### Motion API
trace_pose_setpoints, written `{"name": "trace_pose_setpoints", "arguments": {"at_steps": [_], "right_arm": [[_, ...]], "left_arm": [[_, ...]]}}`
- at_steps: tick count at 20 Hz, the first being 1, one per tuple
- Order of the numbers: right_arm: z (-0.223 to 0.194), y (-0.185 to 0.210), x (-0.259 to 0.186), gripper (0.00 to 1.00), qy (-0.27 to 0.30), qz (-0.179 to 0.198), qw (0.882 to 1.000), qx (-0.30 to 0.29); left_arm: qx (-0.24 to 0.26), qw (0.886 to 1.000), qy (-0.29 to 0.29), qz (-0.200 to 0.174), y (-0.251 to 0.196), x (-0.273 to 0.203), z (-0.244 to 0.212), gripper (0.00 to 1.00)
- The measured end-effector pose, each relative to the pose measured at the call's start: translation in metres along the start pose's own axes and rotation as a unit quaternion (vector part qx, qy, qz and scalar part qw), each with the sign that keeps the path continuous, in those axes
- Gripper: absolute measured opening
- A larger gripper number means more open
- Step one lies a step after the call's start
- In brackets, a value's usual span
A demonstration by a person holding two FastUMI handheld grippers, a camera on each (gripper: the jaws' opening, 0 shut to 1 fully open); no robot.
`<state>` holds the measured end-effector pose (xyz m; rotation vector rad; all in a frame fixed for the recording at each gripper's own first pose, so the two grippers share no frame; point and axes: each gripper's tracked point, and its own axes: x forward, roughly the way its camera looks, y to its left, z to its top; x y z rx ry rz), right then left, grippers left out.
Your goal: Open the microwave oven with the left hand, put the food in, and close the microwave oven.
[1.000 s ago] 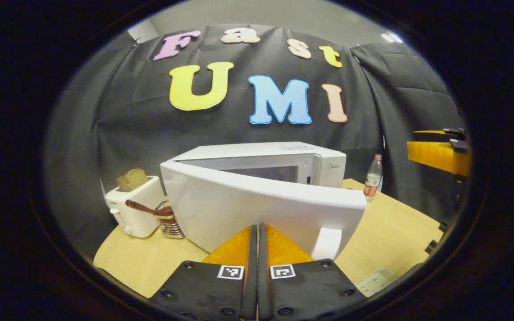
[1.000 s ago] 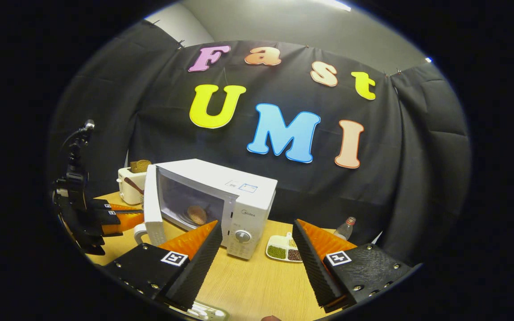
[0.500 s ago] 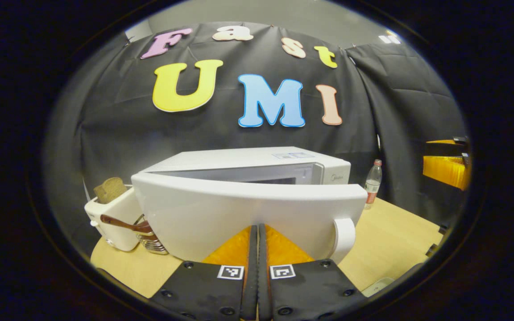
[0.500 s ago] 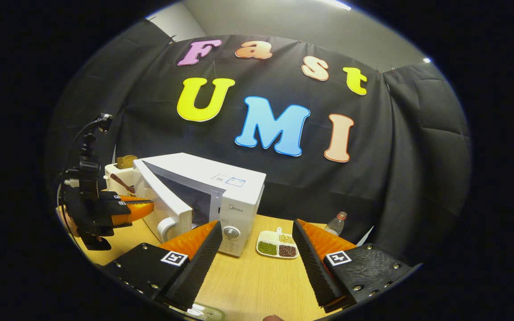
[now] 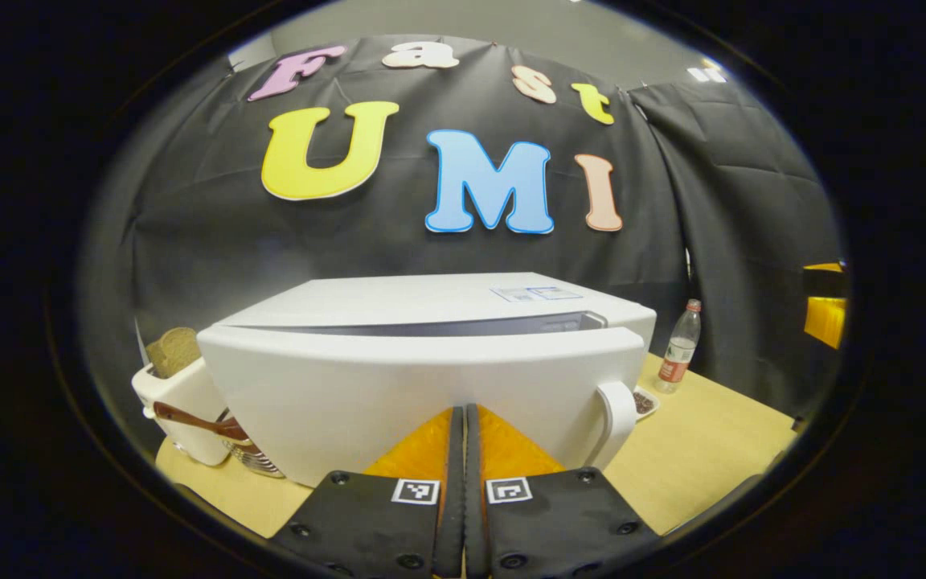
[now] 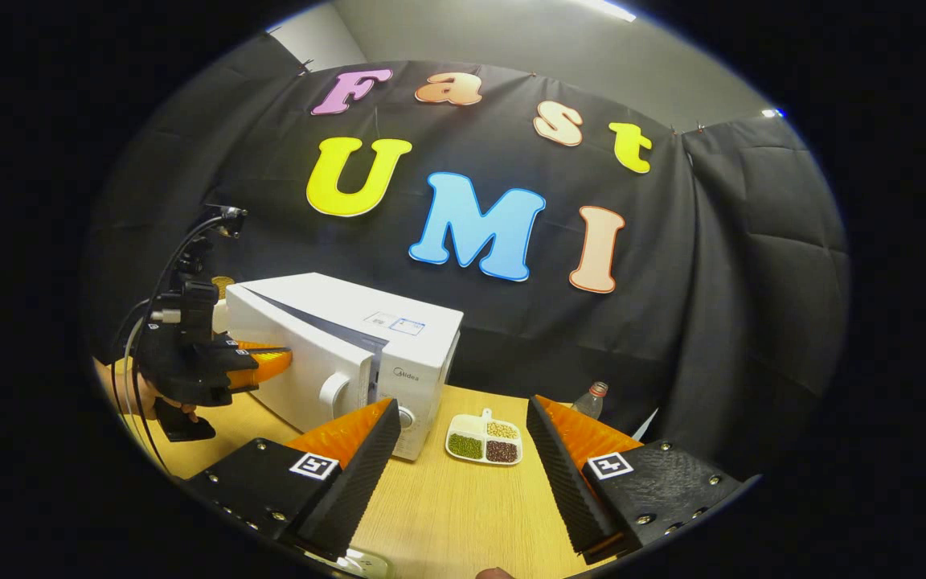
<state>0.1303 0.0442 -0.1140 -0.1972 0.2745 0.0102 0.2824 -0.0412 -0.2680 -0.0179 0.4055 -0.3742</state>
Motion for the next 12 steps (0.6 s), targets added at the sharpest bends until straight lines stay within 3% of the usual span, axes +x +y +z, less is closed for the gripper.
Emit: {"name": "trace_pose_setpoints", "arguments": {"at_steps": [8,12], "right_arm": [[-0.004,-0.024,-0.008,0.97,0.000,-0.018,1.000,0.013],[-0.010,-0.034,-0.017,0.97,-0.002,-0.018,1.000,0.016]], "left_arm": [[-0.026,0.999,0.000,0.022,0.002,0.018,0.008,0.08],[-0.015,0.999,0.000,0.032,0.003,0.020,0.009,0.07]]}}
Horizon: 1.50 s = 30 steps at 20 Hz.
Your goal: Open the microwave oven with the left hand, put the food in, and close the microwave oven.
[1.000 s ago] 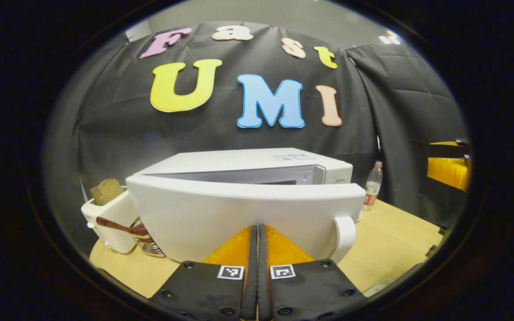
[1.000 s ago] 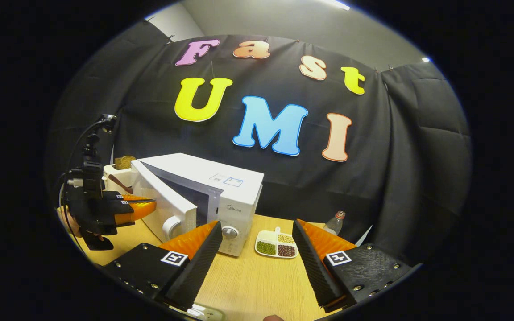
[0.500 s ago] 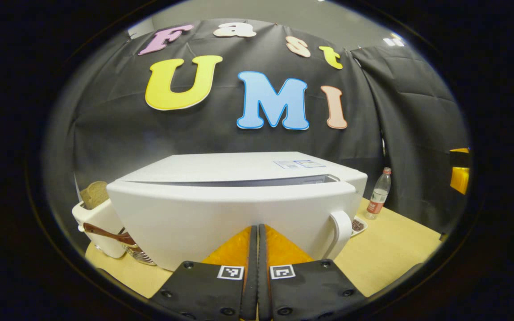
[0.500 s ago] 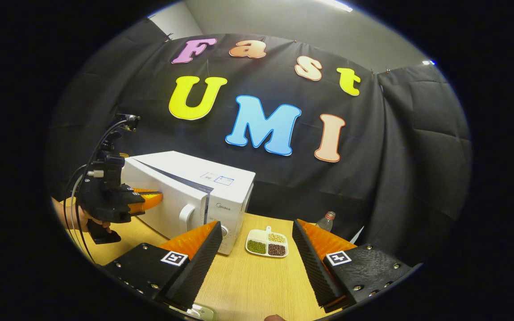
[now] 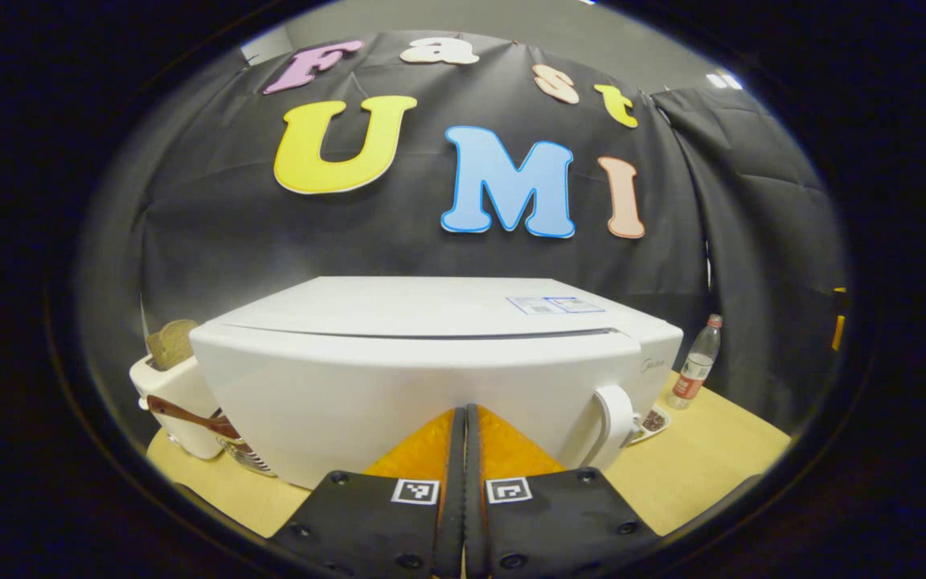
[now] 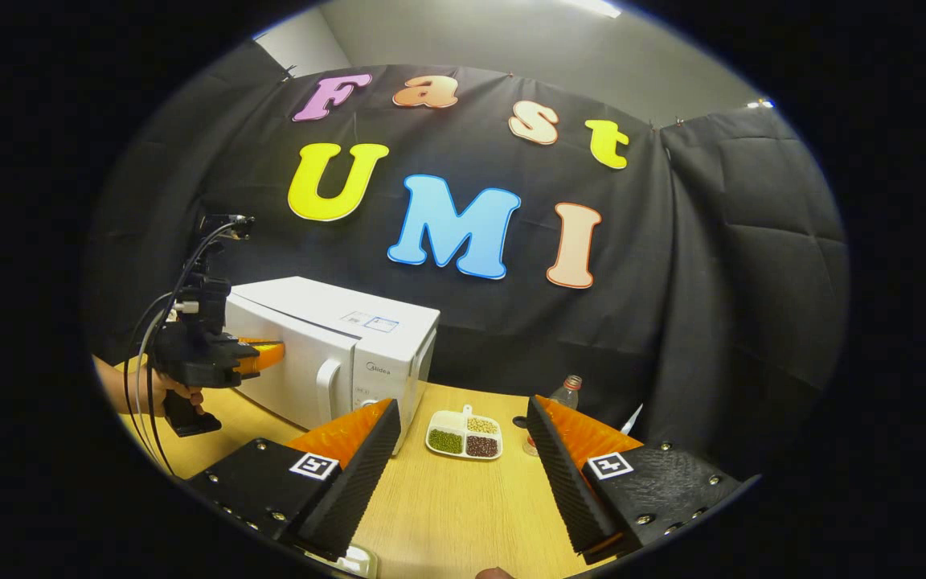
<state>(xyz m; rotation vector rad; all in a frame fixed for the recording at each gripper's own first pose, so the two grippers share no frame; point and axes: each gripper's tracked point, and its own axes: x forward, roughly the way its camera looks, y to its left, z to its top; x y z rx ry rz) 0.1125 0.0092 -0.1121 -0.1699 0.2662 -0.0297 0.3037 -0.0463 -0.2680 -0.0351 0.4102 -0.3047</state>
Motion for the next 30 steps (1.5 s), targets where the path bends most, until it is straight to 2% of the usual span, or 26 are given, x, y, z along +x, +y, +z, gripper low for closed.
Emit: {"name": "trace_pose_setpoints", "arguments": {"at_steps": [3,5,8,14,20,24,30], "right_arm": [[-0.002,-0.005,-0.007,0.97,-0.005,0.004,1.000,0.002],[0.001,-0.005,-0.008,0.97,-0.007,0.008,1.000,0.010],[0.003,-0.006,-0.012,0.97,-0.016,0.016,1.000,0.021],[0.017,-0.009,-0.026,0.97,-0.043,0.042,0.998,0.031],[0.012,-0.021,-0.075,0.97,-0.070,0.075,0.994,0.042],[0.017,-0.017,-0.091,0.97,-0.082,0.070,0.993,0.050],[0.029,0.000,-0.124,0.97,-0.106,0.057,0.991,0.063]], "left_arm": [[0.021,0.999,0.011,0.020,0.000,0.005,0.000,0.07],[0.038,0.999,0.008,0.024,-0.004,0.001,0.007,0.07],[0.035,0.999,-0.017,0.019,-0.016,-0.024,0.031,0.07],[0.020,0.996,-0.069,0.048,-0.026,-0.099,0.070,0.07],[0.024,0.991,-0.106,0.084,-0.044,-0.193,0.095,0.07],[0.028,0.988,-0.125,0.085,-0.054,-0.248,0.108,0.07],[0.040,0.985,-0.143,0.086,-0.044,-0.311,0.117,0.07]]}}
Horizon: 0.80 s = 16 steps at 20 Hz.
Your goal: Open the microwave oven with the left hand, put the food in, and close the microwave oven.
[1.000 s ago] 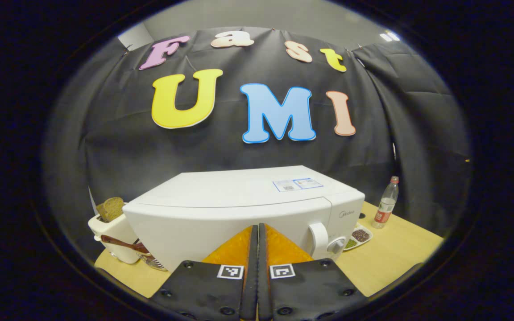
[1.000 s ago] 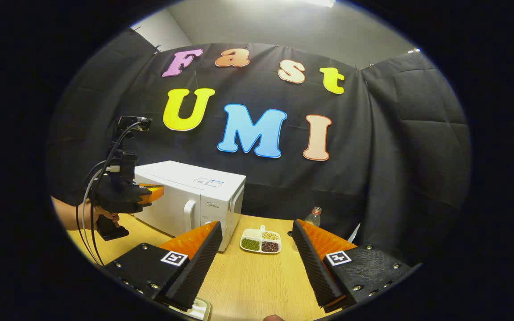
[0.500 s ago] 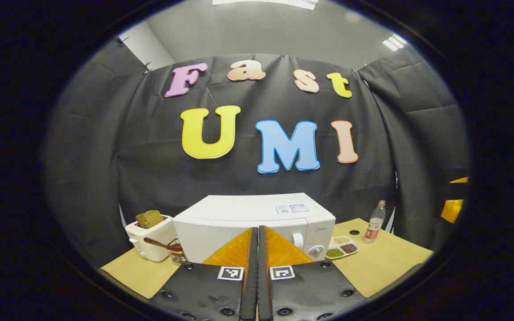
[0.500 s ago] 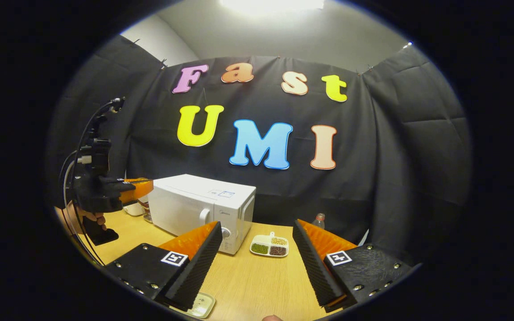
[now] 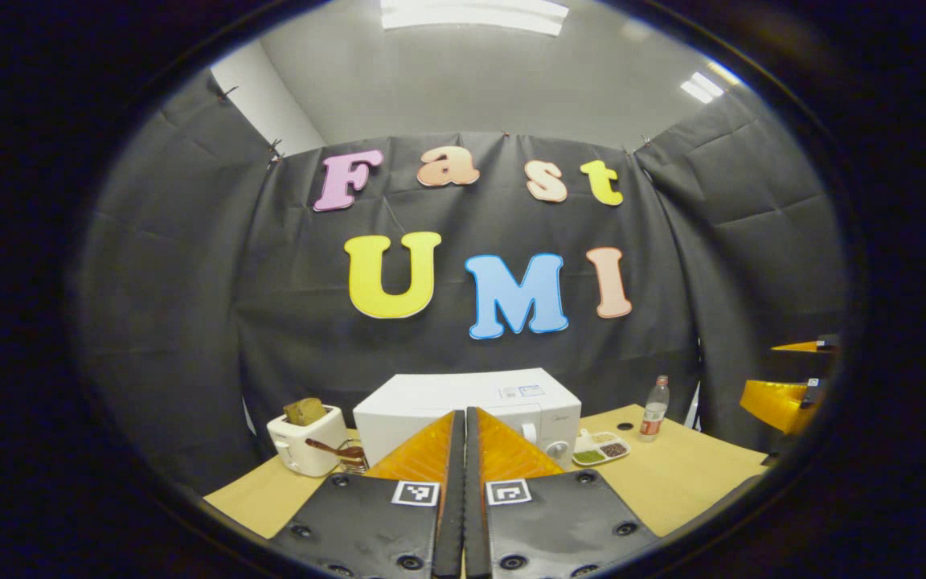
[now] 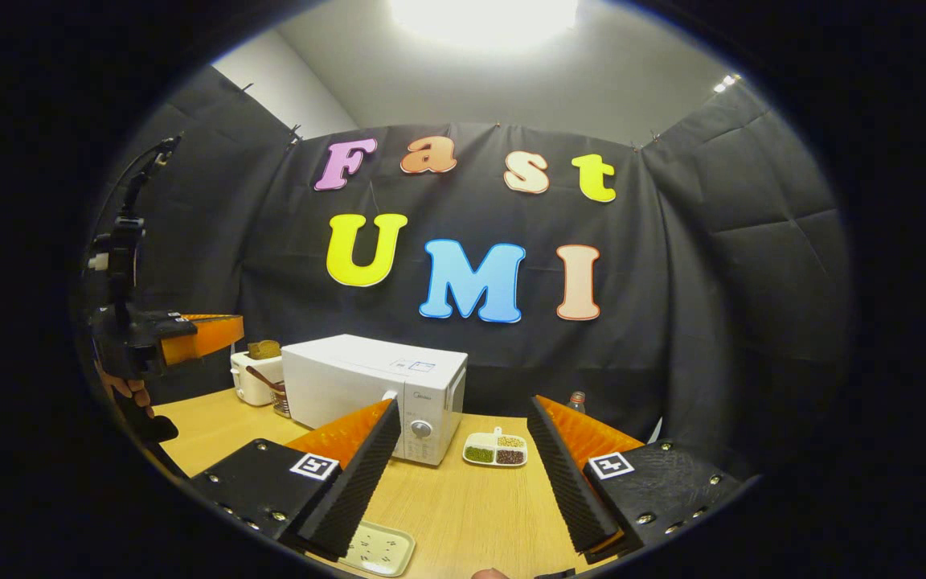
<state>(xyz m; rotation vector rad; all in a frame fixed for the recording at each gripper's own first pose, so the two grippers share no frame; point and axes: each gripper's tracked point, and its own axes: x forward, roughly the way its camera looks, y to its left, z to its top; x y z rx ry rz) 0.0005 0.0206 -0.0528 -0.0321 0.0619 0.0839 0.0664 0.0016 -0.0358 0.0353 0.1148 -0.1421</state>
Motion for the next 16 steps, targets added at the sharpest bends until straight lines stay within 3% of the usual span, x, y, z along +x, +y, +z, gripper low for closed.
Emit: {"name": "trace_pose_setpoints", "arguments": {"at_steps": [5,10,13,16], "right_arm": [[0.004,0.016,-0.016,0.97,-0.009,-0.019,1.000,0.010],[0.010,0.029,-0.021,0.97,-0.016,-0.025,1.000,0.010],[0.017,0.034,-0.024,0.97,-0.024,-0.023,0.999,0.015],[0.023,0.031,-0.028,0.97,-0.037,-0.030,0.999,0.024]], "left_arm": [[0.008,1.000,-0.001,-0.001,0.022,-0.039,-0.002,0.07],[-0.006,1.000,-0.015,0.012,0.042,-0.061,0.002,0.79],[-0.001,0.999,-0.026,0.032,0.059,-0.070,0.009,0.81],[0.007,0.998,-0.037,0.051,0.072,-0.083,0.020,0.98]]}}
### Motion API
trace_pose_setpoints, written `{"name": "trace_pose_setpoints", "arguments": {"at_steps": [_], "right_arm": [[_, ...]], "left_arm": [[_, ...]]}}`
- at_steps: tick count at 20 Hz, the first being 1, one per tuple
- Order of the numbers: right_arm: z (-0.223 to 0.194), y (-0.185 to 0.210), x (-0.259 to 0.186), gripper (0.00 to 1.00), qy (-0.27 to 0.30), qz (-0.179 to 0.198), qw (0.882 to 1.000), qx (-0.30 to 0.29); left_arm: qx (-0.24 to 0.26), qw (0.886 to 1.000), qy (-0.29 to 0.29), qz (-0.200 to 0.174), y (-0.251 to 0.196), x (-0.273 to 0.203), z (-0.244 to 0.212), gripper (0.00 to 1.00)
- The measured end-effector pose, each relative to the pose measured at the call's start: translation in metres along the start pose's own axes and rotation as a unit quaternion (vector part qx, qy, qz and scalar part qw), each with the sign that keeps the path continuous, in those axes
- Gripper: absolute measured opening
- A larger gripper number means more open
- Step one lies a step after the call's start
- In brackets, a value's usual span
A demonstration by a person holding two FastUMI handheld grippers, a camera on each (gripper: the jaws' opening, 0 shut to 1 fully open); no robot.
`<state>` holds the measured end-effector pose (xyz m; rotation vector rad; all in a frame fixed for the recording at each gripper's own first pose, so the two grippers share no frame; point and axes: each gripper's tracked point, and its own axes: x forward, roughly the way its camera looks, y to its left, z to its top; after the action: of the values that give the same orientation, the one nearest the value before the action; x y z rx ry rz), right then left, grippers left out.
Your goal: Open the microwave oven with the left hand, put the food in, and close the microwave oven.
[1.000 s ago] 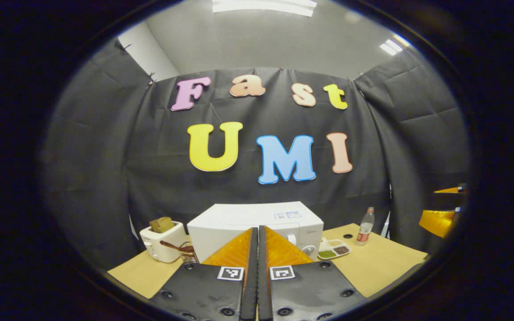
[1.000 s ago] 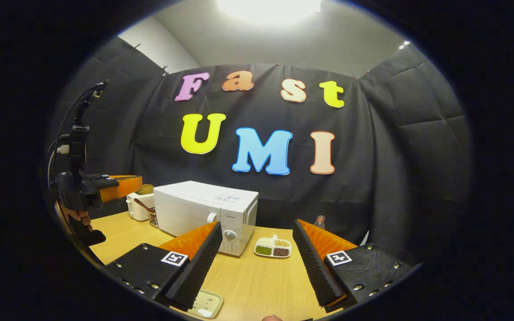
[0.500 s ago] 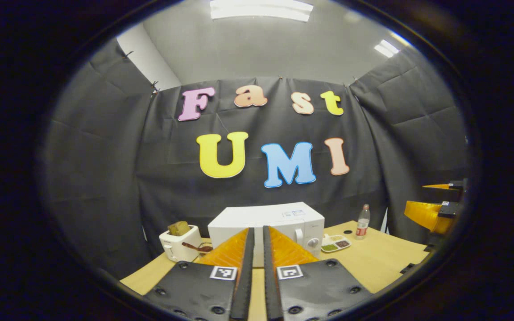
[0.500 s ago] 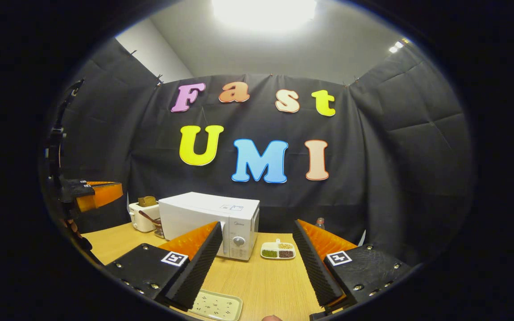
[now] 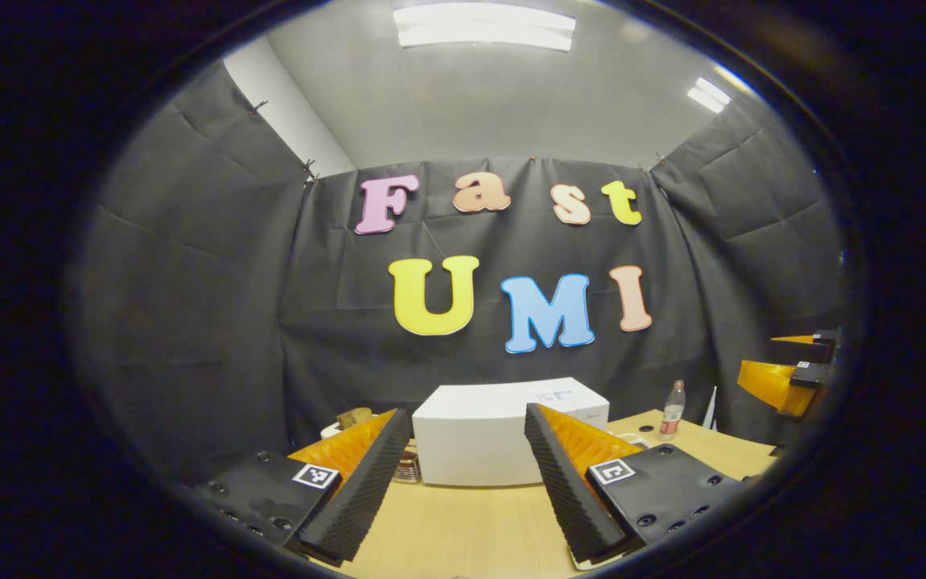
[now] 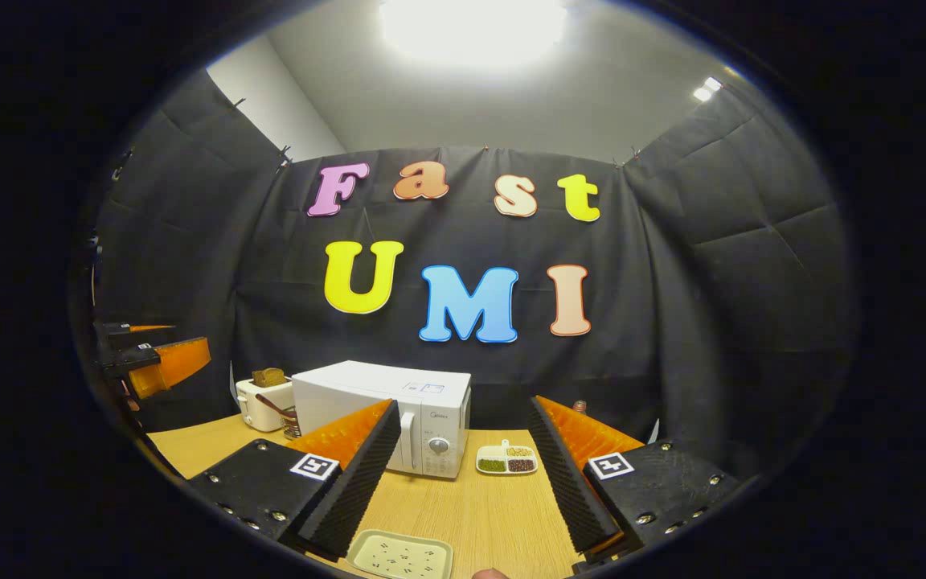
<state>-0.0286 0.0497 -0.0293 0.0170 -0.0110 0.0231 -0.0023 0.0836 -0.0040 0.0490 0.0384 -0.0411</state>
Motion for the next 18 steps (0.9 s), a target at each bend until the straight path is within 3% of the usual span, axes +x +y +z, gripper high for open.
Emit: {"name": "trace_pose_setpoints", "arguments": {"at_steps": [7,18], "right_arm": [[0.007,0.001,0.001,0.97,-0.006,-0.005,1.000,-0.001],[0.017,0.010,-0.010,0.97,-0.022,-0.007,1.000,-0.006]], "left_arm": [[-0.021,0.999,-0.015,0.023,0.016,-0.011,0.009,0.97],[-0.018,0.999,-0.025,0.020,0.019,-0.020,0.018,0.97]]}}
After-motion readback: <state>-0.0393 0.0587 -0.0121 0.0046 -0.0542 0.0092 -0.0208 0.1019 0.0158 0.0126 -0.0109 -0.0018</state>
